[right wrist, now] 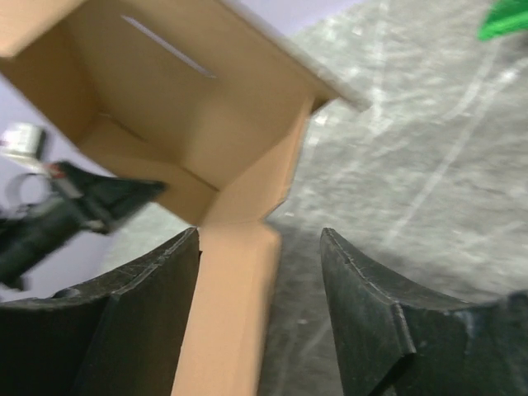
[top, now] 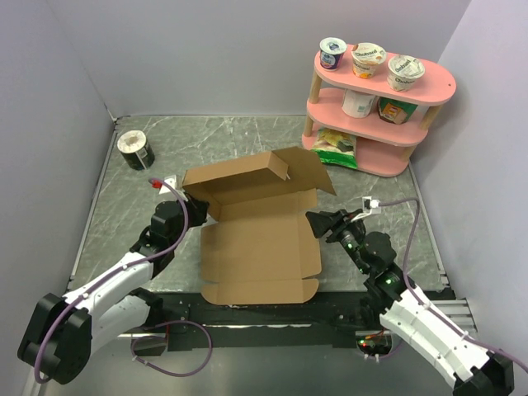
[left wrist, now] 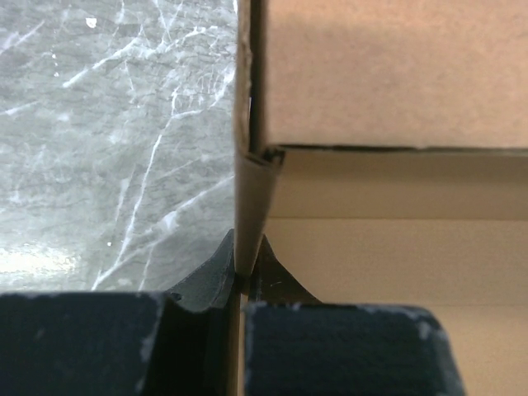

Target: Fold the paper box

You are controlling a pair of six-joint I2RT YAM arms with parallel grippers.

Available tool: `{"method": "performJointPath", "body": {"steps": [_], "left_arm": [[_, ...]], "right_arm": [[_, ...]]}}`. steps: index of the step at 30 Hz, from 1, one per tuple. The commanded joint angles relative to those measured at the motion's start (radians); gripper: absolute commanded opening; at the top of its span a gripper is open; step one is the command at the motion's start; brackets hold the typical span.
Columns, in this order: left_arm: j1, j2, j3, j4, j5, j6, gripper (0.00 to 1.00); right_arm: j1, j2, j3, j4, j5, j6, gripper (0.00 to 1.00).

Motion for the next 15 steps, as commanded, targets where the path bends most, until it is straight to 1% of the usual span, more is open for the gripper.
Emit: {"method": "performJointPath", "body": {"steps": [1,7,15], "left_arm": [[0.002,-0.001,0.034,0.035,0.013,0.031,0.01],[0.002,0.019,0.020,0.057,0.035,0.033,0.01],[0.002,0.048,0.017,0.063,0.036,0.054,0.01]], "right_arm": [[0.011,0.093,0.051,0.040,0.078,-0.073,0.68],[0.020,0.192,0.099,0.088,0.093,-0.131,0.68],[0.053,0.242,0.122,0.132,0.153,-0.197,0.67]]}}
